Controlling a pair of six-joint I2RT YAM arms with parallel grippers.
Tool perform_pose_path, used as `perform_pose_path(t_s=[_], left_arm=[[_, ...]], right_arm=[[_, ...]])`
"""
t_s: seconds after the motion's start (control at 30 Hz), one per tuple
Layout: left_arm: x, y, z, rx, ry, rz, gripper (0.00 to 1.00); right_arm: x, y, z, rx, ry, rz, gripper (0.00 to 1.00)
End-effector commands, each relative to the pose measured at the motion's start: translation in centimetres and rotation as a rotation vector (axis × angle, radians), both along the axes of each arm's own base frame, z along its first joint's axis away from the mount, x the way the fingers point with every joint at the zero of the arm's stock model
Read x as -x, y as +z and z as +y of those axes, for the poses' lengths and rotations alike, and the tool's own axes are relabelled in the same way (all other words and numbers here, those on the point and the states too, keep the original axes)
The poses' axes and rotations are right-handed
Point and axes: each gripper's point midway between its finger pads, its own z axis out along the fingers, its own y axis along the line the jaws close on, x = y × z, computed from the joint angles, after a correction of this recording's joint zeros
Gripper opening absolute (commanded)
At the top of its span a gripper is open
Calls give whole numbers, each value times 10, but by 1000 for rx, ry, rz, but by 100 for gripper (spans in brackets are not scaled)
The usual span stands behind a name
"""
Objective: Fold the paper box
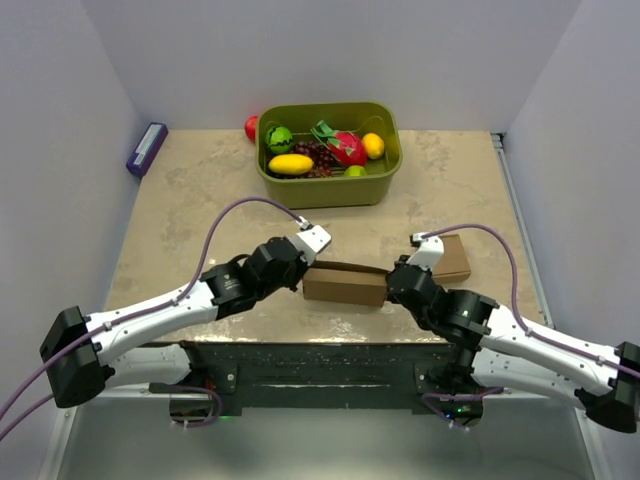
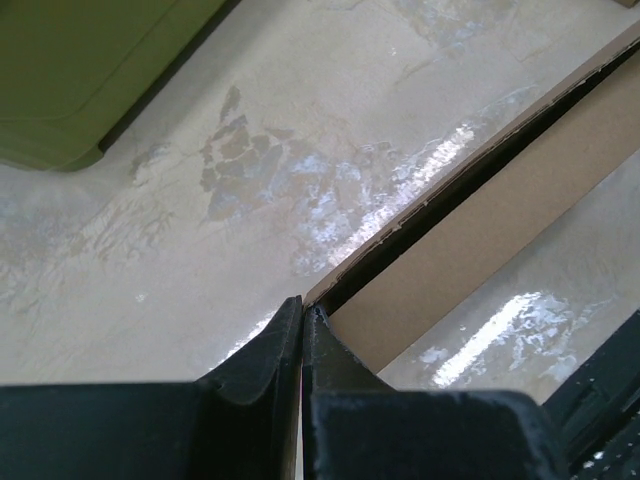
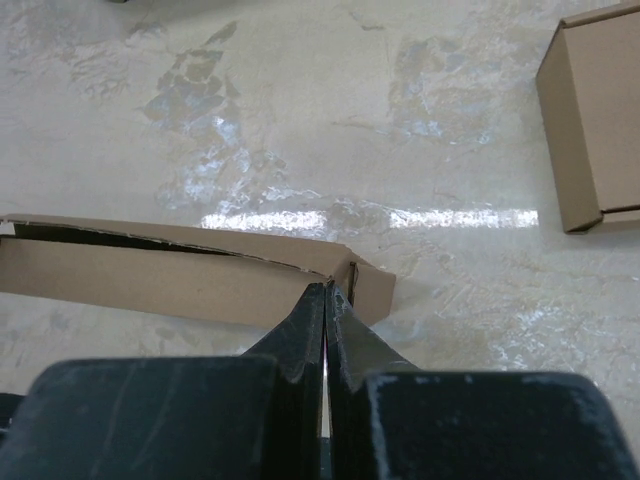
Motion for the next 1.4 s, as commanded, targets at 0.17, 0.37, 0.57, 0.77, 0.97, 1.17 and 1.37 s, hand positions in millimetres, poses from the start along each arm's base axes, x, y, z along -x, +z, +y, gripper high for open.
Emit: perform_pose_path(t_s=[0.17, 0.37, 0.57, 0.77, 0.97, 1.17, 1.37], left_arm=[[-27, 33, -8, 38, -123, -92, 0], [-43, 37, -4, 21, -99, -95, 0], [-44, 32, -3, 35, -81, -84, 0], [-43, 32, -1, 42, -64, -82, 0], [-43, 29, -1, 36, -64, -79, 0], [-44, 27, 0, 34, -61, -77, 0], [-45, 27, 0, 31, -52, -76, 0]], right_arm=[[-10, 26, 78, -161, 155, -1, 0], [-12, 25, 63, -118, 106, -13, 0], [-7, 22, 41, -107, 67, -16, 0], [3, 6, 32, -96, 60, 29, 0], [9, -7, 26, -95, 60, 59, 0], [11, -15, 21, -73, 55, 72, 0], [17, -25, 13, -7, 57, 114, 0]])
